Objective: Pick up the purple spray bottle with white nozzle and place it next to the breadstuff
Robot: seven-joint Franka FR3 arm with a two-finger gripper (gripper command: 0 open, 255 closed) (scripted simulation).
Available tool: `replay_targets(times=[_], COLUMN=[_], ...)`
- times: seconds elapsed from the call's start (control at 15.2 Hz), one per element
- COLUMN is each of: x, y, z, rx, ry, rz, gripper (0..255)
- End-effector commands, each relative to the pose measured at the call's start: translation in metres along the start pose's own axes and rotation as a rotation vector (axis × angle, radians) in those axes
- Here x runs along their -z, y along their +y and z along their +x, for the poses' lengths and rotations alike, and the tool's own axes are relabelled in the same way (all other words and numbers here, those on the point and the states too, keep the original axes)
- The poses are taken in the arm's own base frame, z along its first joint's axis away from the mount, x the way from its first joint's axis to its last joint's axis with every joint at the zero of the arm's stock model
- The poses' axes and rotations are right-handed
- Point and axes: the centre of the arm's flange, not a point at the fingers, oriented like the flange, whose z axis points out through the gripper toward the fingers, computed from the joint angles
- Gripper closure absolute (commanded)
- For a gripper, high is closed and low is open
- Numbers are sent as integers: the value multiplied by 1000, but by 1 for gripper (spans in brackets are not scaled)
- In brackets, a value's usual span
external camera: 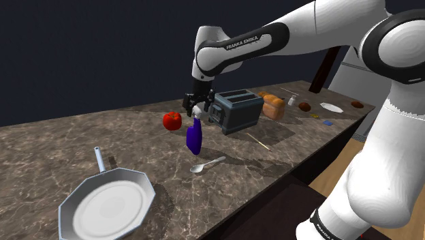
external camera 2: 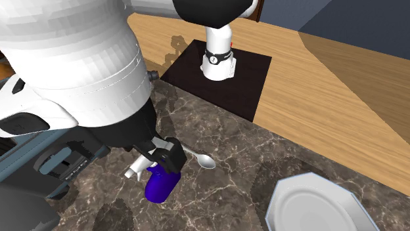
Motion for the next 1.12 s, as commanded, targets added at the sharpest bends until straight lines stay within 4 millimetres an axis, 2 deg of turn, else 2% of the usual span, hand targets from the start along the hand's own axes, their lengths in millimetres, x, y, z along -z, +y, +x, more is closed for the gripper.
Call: replay_targets(times=[0.0, 0.4, 0.46, 1.06], x=[-4, -4, -4, -4], y=[0, 0, 0, 0], z=[0, 0, 0, 0], rx=[0, 0, 0, 0], ry=[1, 1, 1, 1], rz=[0, 0, 0, 0], gripper=[0, 0, 255, 255])
